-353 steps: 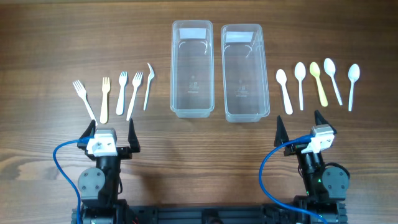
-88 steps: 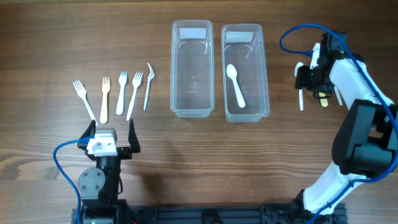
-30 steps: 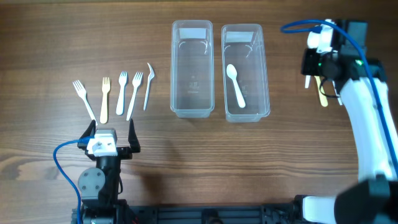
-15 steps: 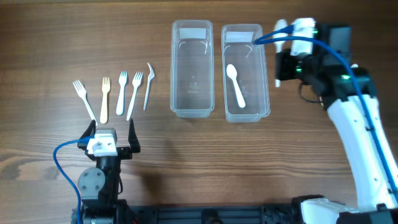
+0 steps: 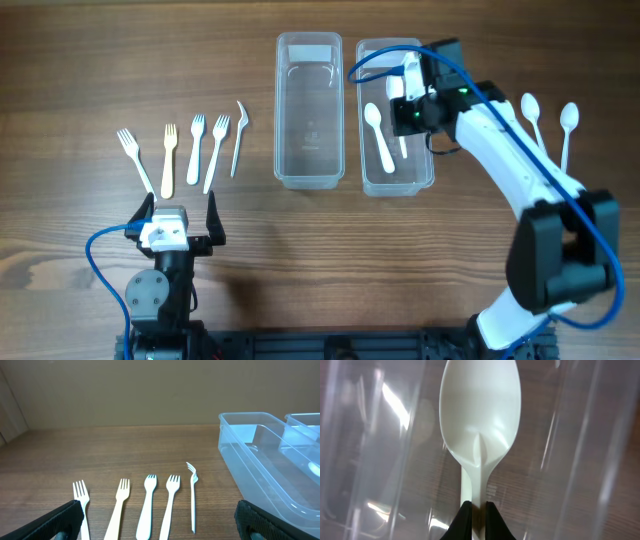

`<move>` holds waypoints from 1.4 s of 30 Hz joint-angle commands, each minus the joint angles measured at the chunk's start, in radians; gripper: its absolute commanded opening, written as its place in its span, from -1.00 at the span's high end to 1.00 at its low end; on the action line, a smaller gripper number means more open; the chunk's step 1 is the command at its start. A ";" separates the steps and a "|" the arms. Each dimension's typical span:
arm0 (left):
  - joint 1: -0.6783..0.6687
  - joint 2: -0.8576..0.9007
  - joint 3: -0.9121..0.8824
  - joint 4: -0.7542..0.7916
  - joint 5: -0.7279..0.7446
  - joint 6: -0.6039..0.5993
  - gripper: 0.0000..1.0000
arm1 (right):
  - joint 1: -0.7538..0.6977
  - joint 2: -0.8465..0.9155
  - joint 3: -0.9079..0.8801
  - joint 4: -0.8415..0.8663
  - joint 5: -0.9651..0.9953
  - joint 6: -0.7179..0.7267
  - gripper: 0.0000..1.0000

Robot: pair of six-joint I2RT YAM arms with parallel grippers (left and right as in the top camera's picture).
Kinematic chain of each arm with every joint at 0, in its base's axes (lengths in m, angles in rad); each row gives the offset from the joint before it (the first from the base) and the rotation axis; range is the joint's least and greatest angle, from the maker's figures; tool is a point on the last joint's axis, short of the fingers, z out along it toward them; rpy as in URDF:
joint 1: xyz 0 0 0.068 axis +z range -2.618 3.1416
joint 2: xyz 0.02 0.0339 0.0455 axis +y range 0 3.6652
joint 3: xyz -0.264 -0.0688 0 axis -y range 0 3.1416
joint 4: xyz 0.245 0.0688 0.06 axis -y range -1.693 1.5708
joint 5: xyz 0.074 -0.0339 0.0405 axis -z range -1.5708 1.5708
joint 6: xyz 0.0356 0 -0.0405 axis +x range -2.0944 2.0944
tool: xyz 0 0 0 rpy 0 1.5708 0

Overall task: Pack container
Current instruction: 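Carry the white spoon into the right container and release it, then move the right gripper to the yellow spoon and grasp it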

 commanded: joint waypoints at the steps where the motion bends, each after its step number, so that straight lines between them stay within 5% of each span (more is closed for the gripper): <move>1: 0.006 -0.007 -0.009 0.003 0.016 0.015 -1.00 | 0.008 0.030 0.001 0.014 -0.046 0.012 0.47; 6: 0.006 -0.007 -0.009 0.003 0.016 0.015 -1.00 | 0.008 -0.002 0.016 0.007 -0.052 0.010 0.21; 19: 0.006 -0.007 -0.009 0.003 0.016 0.015 -1.00 | -0.122 -0.257 0.042 -0.218 0.267 -0.051 0.18; 24: 0.006 -0.007 -0.009 0.003 0.016 0.015 -0.99 | -0.236 -0.240 0.040 -0.229 0.318 -0.129 0.25; 30: 0.006 -0.007 -0.009 0.003 0.016 0.015 -1.00 | -0.360 -0.196 0.038 -0.180 0.317 -0.152 0.10; 42: 0.006 -0.007 -0.009 0.003 0.016 0.015 -1.00 | -0.465 -0.009 0.038 -0.090 0.260 -0.199 0.10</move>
